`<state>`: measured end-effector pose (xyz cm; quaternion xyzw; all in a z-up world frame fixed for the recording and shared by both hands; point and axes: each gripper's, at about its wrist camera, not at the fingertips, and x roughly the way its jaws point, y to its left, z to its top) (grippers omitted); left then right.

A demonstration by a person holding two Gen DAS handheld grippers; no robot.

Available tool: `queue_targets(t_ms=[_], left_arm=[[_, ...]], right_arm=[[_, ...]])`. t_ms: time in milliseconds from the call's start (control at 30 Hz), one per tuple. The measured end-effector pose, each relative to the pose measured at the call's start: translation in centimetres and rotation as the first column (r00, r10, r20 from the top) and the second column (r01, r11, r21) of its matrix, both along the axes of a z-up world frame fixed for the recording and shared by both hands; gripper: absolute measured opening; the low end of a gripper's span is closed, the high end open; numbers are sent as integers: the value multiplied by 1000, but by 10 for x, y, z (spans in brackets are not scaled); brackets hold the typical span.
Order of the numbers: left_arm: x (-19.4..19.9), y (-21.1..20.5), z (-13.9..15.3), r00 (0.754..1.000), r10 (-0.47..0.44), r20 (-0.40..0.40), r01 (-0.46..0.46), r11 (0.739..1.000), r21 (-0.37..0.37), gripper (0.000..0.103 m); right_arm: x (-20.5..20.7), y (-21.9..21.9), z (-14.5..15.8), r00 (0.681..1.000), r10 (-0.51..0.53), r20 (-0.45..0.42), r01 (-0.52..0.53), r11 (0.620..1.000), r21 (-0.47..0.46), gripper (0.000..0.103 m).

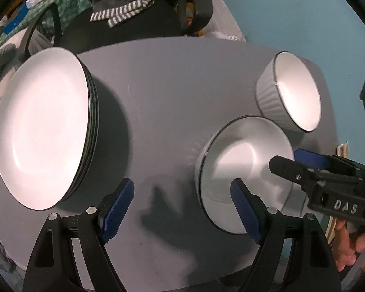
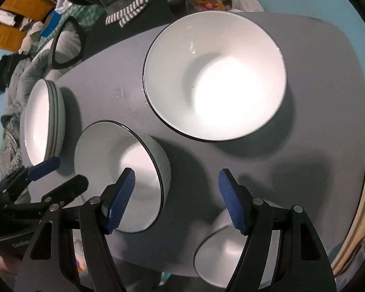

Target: Organize plates and bowls

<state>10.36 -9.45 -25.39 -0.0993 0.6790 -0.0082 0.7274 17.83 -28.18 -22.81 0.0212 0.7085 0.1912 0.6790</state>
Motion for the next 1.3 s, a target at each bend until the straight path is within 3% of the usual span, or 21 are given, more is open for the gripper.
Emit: queue_targets(t_ms=[200,367,533,667,800,1033,1167,1300], left_arm=[[4,-3,-11,1000,2,-13,-2,1000,2,83],[4,-4,-19,999,7,-33,-7,1000,-4,82],[6,-3,-24,998,24,-50,-26,999,-32,64],[7,-3,-28,997,26,-74,-28,999,-30,36],[7,0,-28,997,32,-77,-37,997,-69,24],[8,-6,-32,993,46,-104,-60,989,-132,15],[1,-16,-29,996,21,-81,-28,996,-86,14],[-1,-19,-27,996,16,-90,-24,996,-85,13]], right_arm=[[-1,3,-8,1000,28,-4,-28,1000,-3,71],[0,-4,-10,999,32,-8,-32,999,-5,58],[-2,-7,-16,999,40,-22,-40,999,-3,45],[-3,-7,-19,998,44,-35,-44,999,-3,35],[-5,-4,-19,998,55,-32,-55,998,-3,28],[-6,-8,-17,997,63,-46,-62,998,22,14],[-8,-11,-15,997,58,-45,-58,998,4,14],[-8,-10,-14,997,59,-54,-60,998,-13,11]])
